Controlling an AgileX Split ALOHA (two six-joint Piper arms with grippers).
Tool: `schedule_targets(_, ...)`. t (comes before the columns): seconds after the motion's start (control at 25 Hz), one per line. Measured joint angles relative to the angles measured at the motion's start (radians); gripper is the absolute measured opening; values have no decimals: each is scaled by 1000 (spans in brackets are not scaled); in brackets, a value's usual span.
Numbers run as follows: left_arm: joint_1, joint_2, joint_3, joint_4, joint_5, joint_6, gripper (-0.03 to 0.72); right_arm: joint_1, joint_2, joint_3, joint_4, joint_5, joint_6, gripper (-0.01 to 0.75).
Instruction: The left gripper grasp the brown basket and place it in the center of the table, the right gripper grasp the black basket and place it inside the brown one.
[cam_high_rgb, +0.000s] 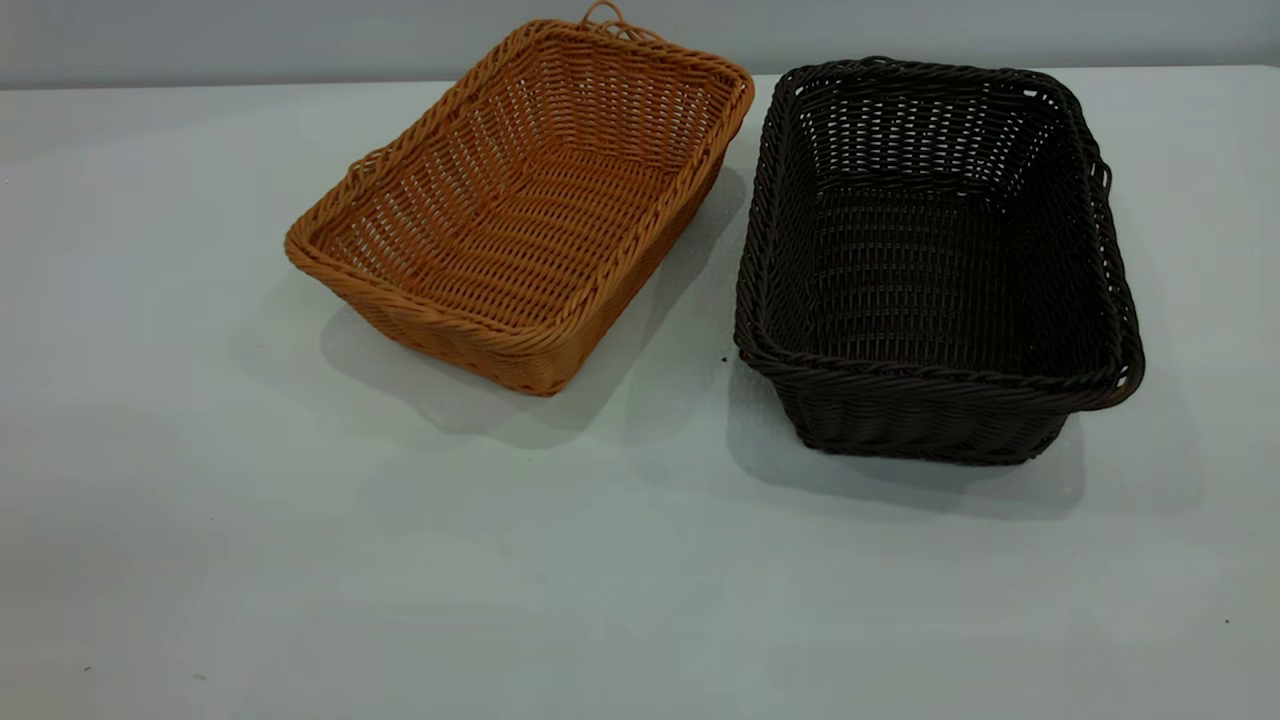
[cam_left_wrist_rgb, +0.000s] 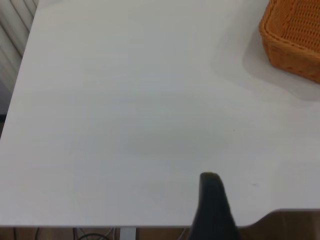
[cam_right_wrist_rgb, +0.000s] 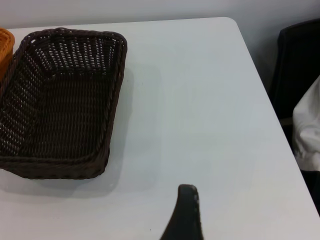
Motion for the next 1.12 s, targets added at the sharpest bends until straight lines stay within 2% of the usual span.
schedule_targets(0.2,0,0,-6,-4,-9,0,471,0,0,0,0,0,0,582)
schedule_targets(0.44,0,74,-82,-72,-193,26,471,0,0,0,0,0,0,582)
schedule_targets(0.64,0,335,-123,-75,-312,73,471,0,0,0,0,0,0,582)
schedule_targets(0.88,0,699,-140,-90,-607,81,471,0,0,0,0,0,0,582)
schedule_targets(1.12,0,1068,-305,-163,-699,162,471,0,0,0,0,0,0,582)
